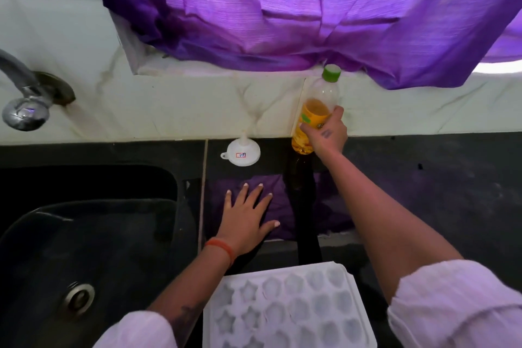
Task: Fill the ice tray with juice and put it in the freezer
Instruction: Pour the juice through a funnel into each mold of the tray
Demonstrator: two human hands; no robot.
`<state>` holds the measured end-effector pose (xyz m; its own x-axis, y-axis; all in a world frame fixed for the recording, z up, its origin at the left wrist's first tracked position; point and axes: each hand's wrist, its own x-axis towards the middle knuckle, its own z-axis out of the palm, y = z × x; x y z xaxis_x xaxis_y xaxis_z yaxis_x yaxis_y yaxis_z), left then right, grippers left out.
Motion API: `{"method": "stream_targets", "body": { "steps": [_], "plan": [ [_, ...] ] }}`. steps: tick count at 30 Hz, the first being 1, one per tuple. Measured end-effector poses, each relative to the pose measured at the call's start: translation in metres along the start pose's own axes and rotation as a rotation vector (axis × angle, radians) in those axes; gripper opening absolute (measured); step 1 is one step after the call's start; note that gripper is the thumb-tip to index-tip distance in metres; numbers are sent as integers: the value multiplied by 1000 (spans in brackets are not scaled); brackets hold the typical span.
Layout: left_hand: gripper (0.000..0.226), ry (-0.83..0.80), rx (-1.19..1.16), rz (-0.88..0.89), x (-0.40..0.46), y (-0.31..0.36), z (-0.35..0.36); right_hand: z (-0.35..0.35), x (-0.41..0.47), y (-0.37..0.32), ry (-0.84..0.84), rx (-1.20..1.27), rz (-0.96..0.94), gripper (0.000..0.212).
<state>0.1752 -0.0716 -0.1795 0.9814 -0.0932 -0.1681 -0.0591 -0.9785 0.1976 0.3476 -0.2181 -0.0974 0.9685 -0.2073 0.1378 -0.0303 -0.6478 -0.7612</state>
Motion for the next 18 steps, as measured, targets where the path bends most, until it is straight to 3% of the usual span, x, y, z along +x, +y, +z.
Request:
{"method": "stream_targets", "body": {
  "steps": [12,16,18],
  "plan": [
    [37,202,-528,68,-44,30,-36,-85,-131,51,87,-26,-130,68],
    [42,153,-640,108,-49,54,-43,-99,-158,62,87,-16,-133,66],
    [60,136,-695,138,-47,68,-46,-101,-166,63,73,6,-137,66]
  ]
}}
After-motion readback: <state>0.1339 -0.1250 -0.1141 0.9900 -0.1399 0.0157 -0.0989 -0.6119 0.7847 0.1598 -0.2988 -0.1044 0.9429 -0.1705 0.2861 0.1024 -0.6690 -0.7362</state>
